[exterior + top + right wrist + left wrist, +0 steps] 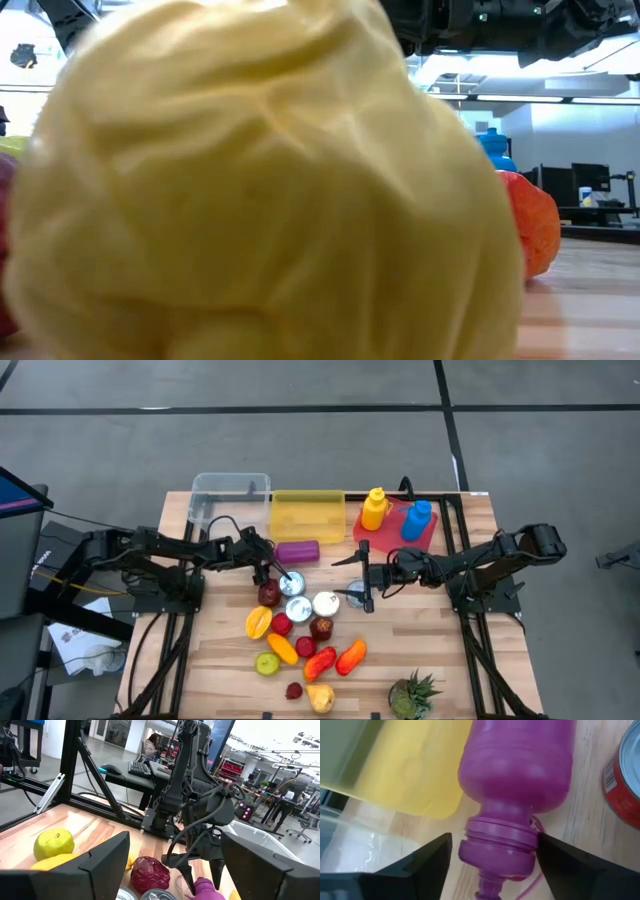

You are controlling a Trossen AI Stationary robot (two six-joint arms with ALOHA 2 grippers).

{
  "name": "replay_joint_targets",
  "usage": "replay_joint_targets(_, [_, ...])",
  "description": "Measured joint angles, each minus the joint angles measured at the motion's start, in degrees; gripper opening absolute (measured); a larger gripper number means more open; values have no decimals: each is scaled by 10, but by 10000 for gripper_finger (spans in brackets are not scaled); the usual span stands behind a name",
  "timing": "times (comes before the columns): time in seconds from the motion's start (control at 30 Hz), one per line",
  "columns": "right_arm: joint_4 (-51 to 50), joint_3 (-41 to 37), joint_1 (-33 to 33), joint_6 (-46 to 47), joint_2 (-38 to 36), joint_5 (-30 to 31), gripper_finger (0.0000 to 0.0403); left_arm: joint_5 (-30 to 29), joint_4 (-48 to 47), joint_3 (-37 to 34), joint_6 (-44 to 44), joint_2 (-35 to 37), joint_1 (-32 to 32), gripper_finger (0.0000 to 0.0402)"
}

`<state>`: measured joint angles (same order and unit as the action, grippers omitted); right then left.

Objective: Pick & Place Food Item
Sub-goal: Put the purple water bottle into the pink bin

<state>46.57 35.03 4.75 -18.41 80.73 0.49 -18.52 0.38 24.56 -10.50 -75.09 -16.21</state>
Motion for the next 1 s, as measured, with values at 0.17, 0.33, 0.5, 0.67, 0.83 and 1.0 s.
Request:
replay_joint_targets(0.17, [0,0,0,6,0,0,301,3,0,2,-1,5,2,204])
replay_joint_targets(0.33, [0,0,0,14,0,0,301,4,4,2,-2,9,2,199])
replay_joint_targets(0.5, [-1,0,0,21,0,0,301,1,5,2,0,9,7,199])
replay_joint_targets(0.67, [-16,0,0,26,0,11,301,-21,-27,30,2,9,28,199])
replay_joint_targets(0.83, [-24,0,-1,35,0,13,301,-40,-89,91,3,9,53,199])
replay_joint_targets(1.0, [-63,0,-15,83,0,13,301,-43,-153,158,1,9,78,199])
